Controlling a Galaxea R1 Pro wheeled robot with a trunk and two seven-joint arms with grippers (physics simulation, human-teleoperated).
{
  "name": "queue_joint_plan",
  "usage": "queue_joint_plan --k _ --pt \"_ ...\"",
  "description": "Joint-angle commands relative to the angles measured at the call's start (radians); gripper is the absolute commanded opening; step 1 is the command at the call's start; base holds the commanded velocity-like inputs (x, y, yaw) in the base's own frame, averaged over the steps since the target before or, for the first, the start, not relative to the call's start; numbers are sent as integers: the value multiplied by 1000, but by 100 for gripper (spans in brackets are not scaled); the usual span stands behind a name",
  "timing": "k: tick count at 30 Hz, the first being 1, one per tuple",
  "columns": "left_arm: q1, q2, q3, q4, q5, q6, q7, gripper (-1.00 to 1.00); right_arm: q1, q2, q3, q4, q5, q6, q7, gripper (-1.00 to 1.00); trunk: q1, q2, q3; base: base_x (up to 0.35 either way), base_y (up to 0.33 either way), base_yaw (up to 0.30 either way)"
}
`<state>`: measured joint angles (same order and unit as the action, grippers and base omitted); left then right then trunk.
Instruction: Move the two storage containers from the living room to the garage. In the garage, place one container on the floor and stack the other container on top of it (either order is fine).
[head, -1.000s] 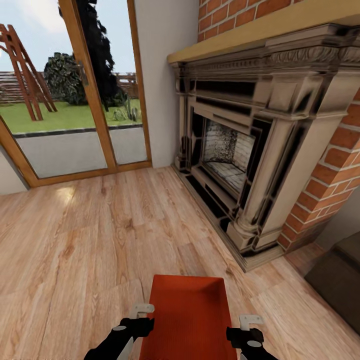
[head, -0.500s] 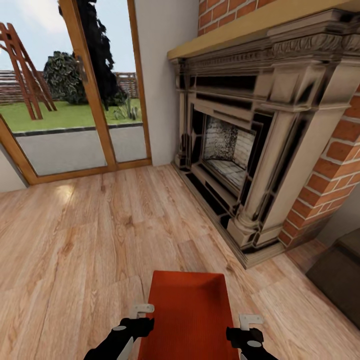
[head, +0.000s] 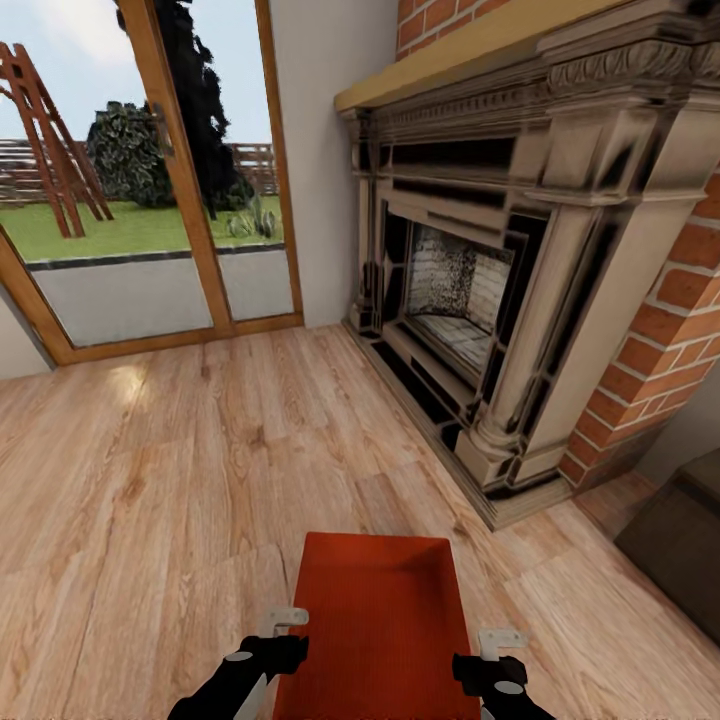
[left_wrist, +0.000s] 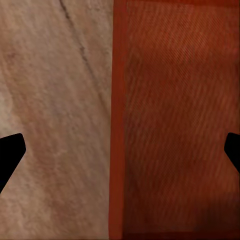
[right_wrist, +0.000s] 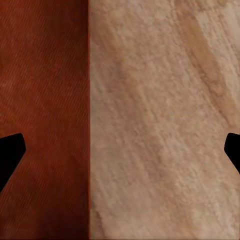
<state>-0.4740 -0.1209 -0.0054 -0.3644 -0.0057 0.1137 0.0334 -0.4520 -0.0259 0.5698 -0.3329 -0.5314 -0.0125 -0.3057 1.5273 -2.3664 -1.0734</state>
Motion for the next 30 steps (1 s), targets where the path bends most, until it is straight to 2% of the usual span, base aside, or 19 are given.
queue_joint_plan --k 1,16,30 --pt "0 0 -1 -2 0 6 3 100 -1 -1 9 -1 -10 -1 -6 100 4 -8 -4 0 0 0" --pt "0 0 -1 -2 0 6 3 100 -1 -2 9 -1 -10 -1 -4 100 61 -113 -51 0 0 0" --pt "0 0 -2 -4 0 6 3 100 -1 -2 9 -1 -10 -1 -5 100 61 -113 -55 0 0 0"
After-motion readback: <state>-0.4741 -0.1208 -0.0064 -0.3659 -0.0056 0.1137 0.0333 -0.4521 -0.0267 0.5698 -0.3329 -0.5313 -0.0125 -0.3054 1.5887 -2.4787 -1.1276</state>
